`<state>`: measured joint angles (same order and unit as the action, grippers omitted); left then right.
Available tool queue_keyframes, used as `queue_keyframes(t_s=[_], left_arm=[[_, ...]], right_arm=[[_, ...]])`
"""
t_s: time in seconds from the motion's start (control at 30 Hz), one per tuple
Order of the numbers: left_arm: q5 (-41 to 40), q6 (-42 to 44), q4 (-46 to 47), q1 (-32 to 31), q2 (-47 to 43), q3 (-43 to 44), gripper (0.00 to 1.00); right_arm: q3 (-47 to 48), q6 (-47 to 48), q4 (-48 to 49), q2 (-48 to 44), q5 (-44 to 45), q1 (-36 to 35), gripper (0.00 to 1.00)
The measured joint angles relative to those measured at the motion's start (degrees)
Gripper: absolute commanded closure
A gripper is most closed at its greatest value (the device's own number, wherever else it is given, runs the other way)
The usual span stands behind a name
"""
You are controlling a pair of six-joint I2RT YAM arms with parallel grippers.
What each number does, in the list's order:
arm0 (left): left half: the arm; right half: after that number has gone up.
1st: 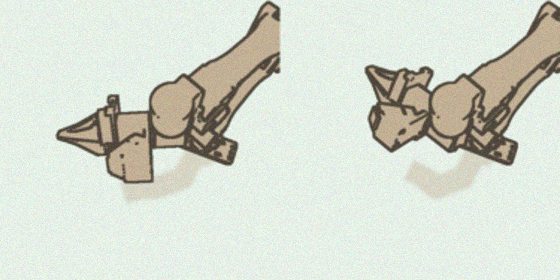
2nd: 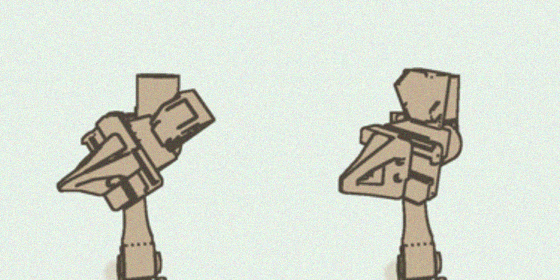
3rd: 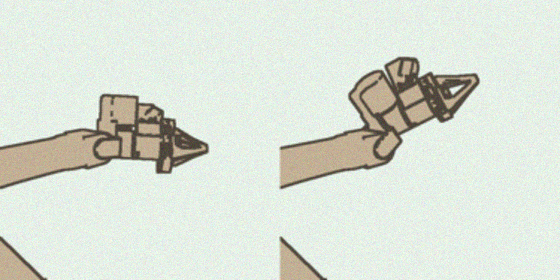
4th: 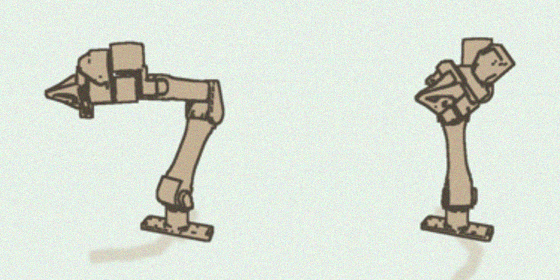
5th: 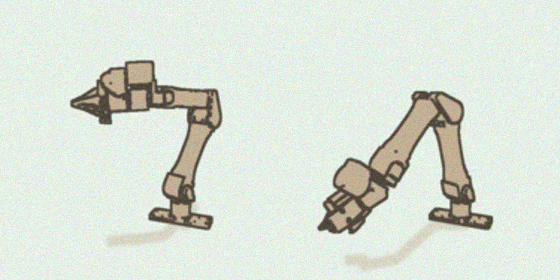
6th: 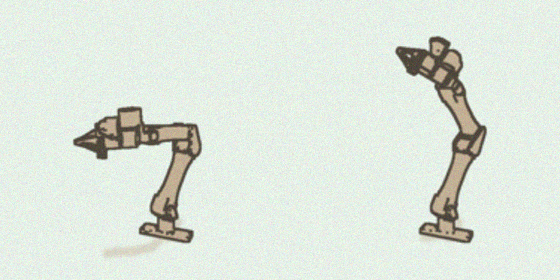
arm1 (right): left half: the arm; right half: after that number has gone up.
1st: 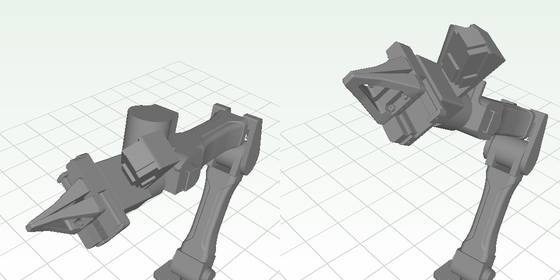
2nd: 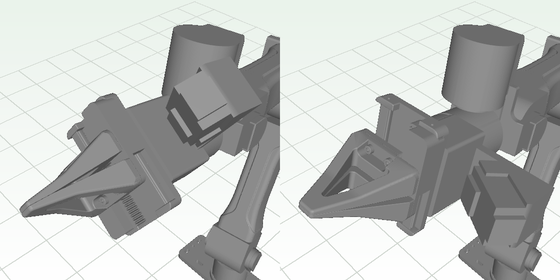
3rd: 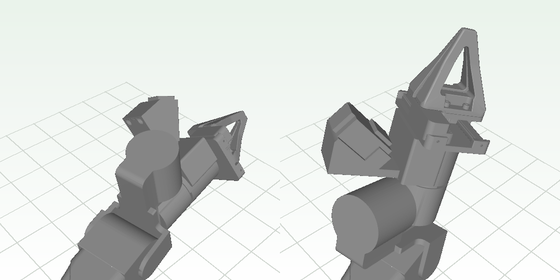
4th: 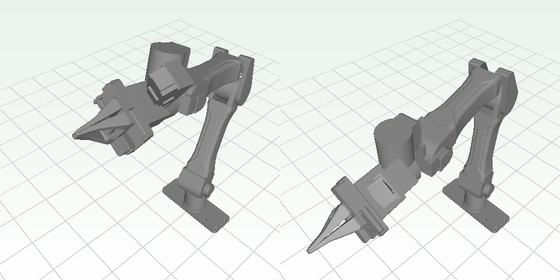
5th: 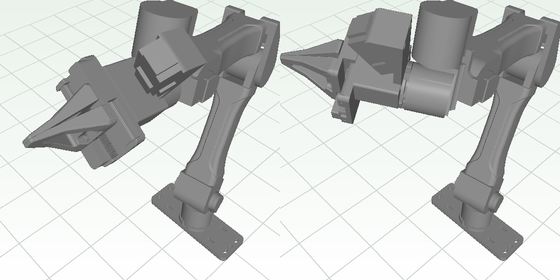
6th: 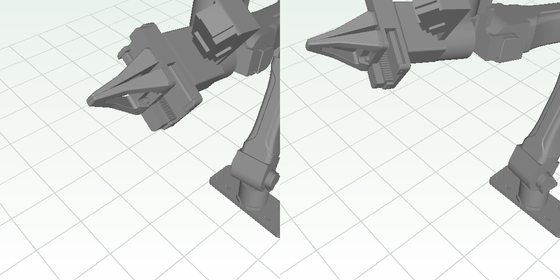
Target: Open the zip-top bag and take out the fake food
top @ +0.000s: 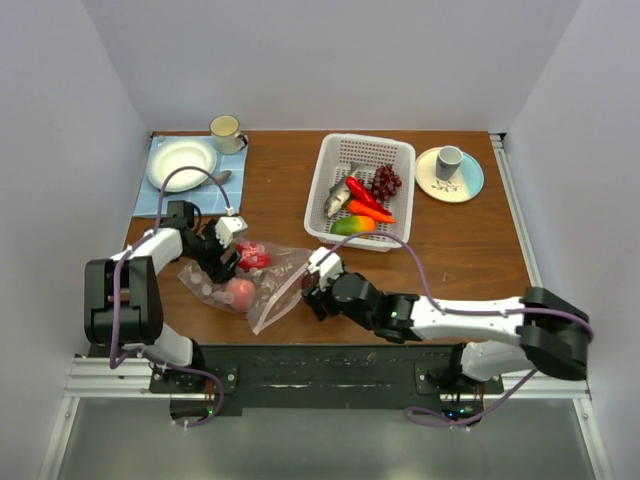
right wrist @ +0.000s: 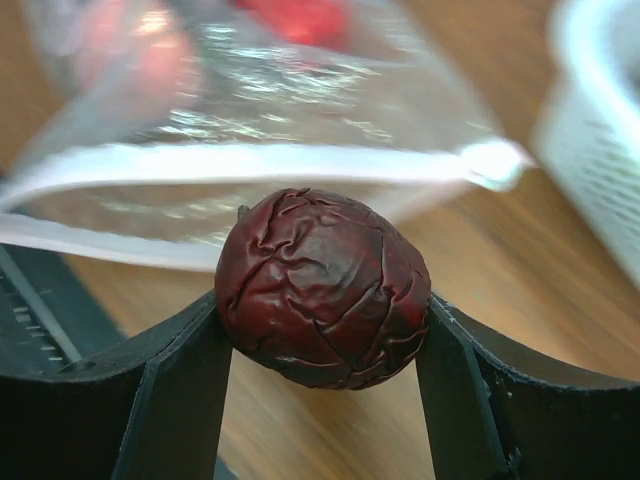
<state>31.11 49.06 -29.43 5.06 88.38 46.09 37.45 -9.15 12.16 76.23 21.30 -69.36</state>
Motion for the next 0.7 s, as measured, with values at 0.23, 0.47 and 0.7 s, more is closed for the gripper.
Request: queue_keyframes(t_s=[0.23,0.47,0.7], left_arm=[[-0.3,0.0,-0.1,0.0,0.0,0.1,0.06],[-0.5,-0.2,-0.2,0.0,-0.3,0.1,0.00],[-0.9,-0.5,-0.3,0.0,-1.1,0.1,0.00]], right_arm=[[2.2,-0.3,-3.1,-7.3,8.8,15.1,0.69],[23.1,-1.6,-8.9,11.2,10.0,27.0,0.01],[26.2,-2.6,-15.3,13.6,6.9,26.1,0.01]])
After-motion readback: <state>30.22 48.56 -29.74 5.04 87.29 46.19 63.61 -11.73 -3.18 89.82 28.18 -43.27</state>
